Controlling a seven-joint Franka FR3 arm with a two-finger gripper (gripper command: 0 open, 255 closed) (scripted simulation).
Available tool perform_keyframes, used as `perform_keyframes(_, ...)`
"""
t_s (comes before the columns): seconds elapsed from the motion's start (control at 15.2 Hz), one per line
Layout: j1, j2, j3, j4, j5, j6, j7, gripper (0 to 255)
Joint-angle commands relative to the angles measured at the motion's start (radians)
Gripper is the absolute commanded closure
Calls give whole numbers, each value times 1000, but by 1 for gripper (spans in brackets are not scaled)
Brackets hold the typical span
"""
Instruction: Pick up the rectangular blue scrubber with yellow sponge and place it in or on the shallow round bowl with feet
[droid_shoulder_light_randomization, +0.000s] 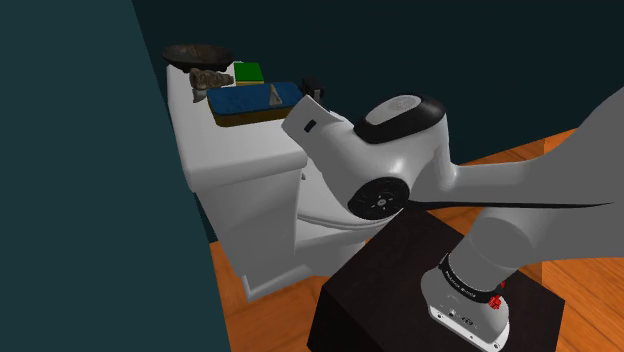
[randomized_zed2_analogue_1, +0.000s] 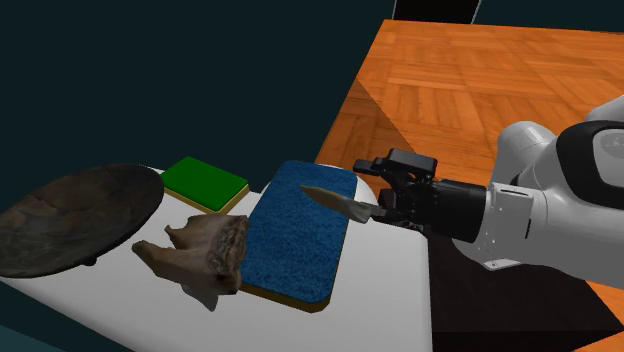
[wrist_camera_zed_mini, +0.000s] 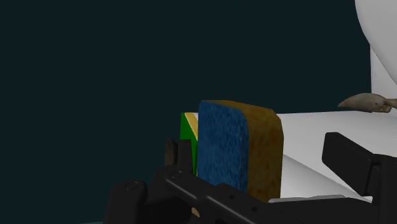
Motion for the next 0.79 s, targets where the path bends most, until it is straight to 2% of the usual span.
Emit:
perform_keyframes(0.0, -7, 9, 1, 5, -1, 12, 57, 255)
perform_keyframes(0.53, -9, 8, 4, 7, 4, 13, 54, 255)
perform_keyframes(0.73, 7, -7, -27, 20, 27, 14, 3, 255)
